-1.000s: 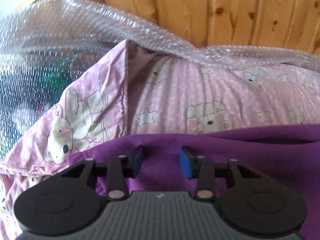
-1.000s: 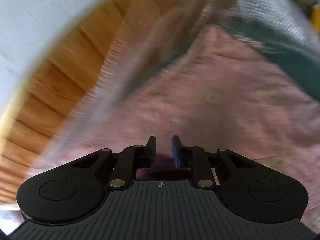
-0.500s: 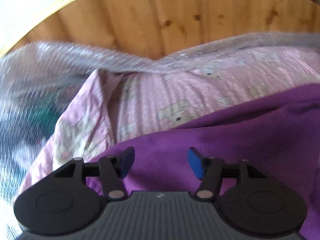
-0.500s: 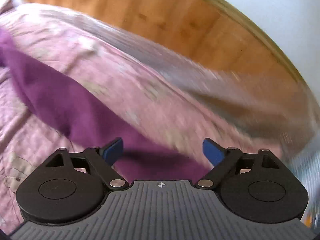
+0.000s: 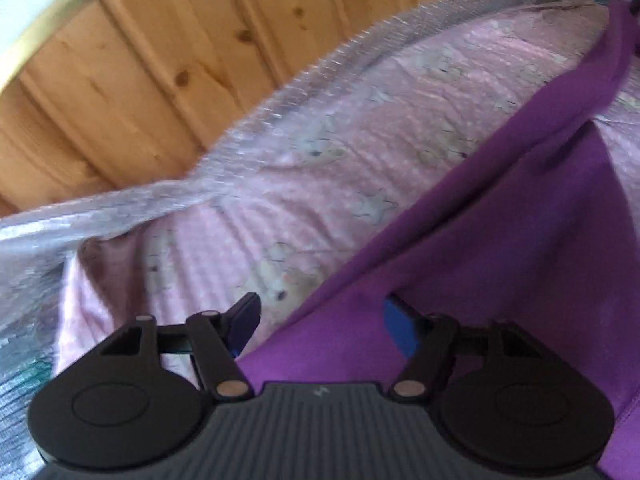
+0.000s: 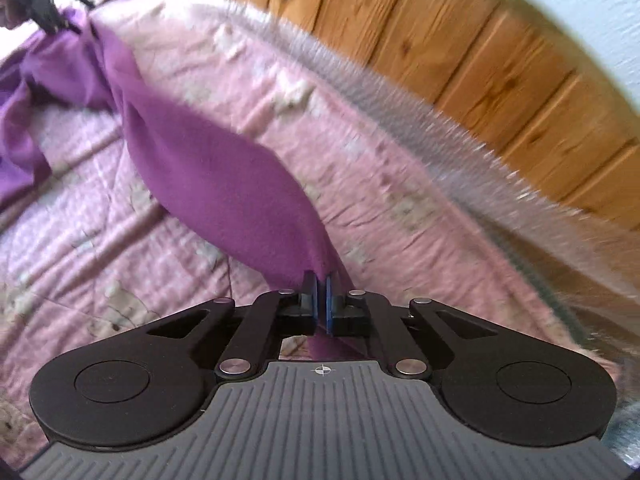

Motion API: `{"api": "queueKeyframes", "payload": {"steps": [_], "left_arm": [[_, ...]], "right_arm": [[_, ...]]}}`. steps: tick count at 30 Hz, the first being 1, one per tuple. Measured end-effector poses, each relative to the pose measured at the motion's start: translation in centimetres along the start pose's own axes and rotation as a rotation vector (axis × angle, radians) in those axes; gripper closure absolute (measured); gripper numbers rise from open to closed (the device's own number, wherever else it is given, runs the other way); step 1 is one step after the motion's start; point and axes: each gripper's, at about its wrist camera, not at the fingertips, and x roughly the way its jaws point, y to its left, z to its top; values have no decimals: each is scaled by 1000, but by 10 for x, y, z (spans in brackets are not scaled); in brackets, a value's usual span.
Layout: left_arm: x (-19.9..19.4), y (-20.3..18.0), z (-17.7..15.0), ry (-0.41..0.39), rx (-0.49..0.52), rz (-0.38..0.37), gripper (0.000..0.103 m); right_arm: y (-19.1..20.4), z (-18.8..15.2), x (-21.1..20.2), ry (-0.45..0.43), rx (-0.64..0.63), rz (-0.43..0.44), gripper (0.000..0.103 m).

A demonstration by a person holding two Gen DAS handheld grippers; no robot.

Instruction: Fold clothes

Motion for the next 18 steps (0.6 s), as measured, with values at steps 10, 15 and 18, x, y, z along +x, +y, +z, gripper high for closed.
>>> {"api": "queueKeyframes", "payload": {"steps": [10, 15, 18], "left_arm": [[6, 50, 9, -1, -385, 110, 87], [-53, 41, -34, -27, -481, 109, 47], [-104, 32, -93, -32, -675, 68, 34]], "right_arm": [[-101, 28, 21, -88, 542, -158, 98], [-61, 33, 37, -82, 705, -230, 91], [34, 27, 2, -144, 665, -44, 55]]}}
